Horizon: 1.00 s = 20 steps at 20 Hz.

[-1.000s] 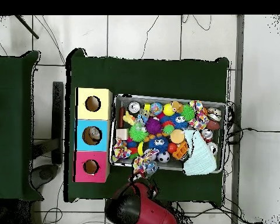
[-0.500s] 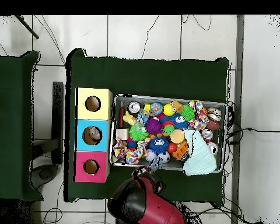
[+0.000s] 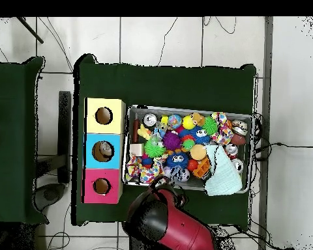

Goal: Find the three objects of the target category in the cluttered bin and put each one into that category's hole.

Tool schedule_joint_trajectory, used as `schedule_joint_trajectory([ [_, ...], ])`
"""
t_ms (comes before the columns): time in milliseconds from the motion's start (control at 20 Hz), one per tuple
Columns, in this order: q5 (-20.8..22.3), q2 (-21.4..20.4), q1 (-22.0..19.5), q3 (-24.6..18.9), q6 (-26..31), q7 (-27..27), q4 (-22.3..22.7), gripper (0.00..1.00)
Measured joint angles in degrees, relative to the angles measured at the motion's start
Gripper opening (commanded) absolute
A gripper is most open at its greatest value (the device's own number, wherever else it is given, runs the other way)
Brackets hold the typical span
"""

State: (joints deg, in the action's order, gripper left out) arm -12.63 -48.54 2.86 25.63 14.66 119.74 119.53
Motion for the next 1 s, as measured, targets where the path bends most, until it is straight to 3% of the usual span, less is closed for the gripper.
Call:
schedule_joint_trajectory([
  [1000,-0.36,3.76,8.57,2.65,16.1,0.0,-17.94,0.0],
])
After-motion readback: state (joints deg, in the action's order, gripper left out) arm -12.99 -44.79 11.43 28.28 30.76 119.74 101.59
